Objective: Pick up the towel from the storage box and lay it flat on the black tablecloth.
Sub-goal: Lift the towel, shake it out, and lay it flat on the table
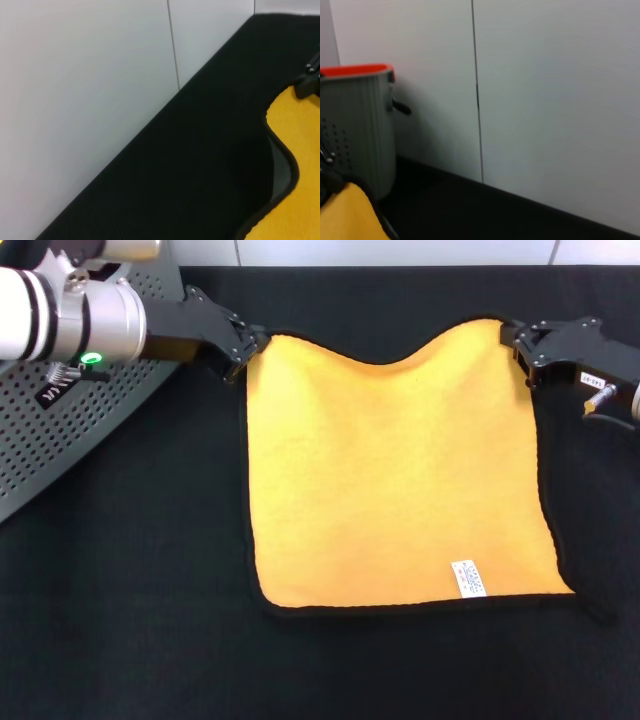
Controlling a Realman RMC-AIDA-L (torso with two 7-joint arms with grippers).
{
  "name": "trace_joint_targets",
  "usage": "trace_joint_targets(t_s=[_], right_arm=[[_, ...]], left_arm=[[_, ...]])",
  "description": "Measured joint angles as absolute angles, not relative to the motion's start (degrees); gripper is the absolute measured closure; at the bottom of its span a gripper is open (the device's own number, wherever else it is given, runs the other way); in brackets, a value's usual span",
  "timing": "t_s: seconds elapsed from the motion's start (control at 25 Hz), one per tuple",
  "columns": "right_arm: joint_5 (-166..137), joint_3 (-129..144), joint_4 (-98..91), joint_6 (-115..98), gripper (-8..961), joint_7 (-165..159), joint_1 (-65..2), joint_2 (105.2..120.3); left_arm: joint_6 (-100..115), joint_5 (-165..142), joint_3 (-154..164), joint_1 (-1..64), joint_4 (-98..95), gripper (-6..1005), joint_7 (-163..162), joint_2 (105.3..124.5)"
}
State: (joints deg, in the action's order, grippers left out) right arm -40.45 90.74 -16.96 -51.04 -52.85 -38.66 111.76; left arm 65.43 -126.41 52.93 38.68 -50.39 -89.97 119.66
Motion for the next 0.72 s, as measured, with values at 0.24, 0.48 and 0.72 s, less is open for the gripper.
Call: trace_joint_targets(t_s=[0.24,0.48,0.72], right_arm=[[-41.6,90.82,-16.95,-47.1,895,-52.99,-39.66,112.11],[-43.65,90.82,-16.96,-46.94,894,-54.99,-39.83,111.82],[-44.21,90.58,-17.15,-46.82,892,-55.11,-39.54,112.01]], left_arm=[[62.38,-126.79,56.12,38.37,-49.88,973,-90.69,119.83],[60.56,-126.8,57.11,38.34,-48.98,973,-91.3,119.9],[60.03,-126.79,57.13,38.32,-48.68,972,-91.46,119.89]])
